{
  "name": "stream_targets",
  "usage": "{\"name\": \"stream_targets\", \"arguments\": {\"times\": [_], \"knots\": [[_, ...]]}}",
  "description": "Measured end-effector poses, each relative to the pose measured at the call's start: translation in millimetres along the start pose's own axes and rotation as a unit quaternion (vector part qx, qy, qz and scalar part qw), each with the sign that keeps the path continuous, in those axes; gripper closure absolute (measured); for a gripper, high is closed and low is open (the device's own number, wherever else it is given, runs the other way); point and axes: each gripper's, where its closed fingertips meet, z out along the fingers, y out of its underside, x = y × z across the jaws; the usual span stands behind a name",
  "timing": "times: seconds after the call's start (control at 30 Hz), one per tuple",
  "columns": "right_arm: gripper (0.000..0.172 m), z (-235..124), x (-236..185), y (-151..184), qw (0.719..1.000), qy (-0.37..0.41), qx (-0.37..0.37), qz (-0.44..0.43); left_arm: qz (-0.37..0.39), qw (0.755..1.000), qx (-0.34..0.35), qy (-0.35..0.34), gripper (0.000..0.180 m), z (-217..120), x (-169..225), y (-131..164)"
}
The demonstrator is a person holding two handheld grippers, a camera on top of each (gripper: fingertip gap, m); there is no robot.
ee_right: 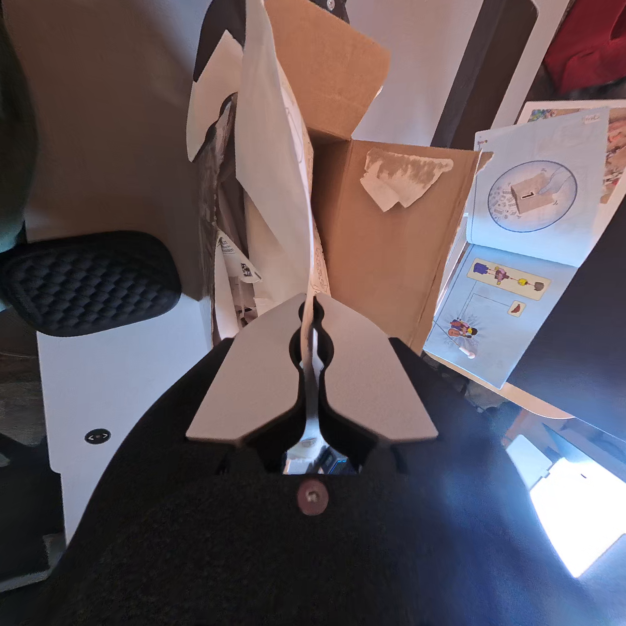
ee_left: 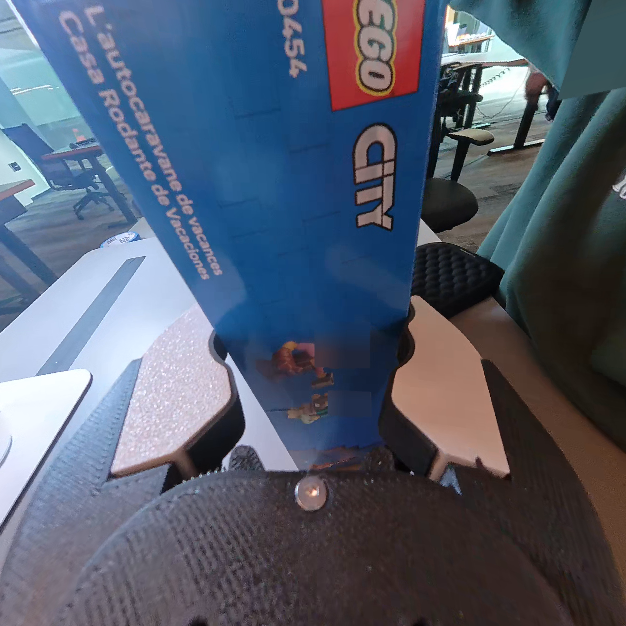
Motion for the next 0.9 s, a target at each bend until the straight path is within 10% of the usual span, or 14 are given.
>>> {"name": "stream_targets", "arguments": {"times": [0.9], "knots": [[0.171, 17, -1, 31, 0.997, 0.018, -0.065, -0.037, -0.020, 0.997, 0.042, -0.069, 0.079, 15, -5, -7]]}}
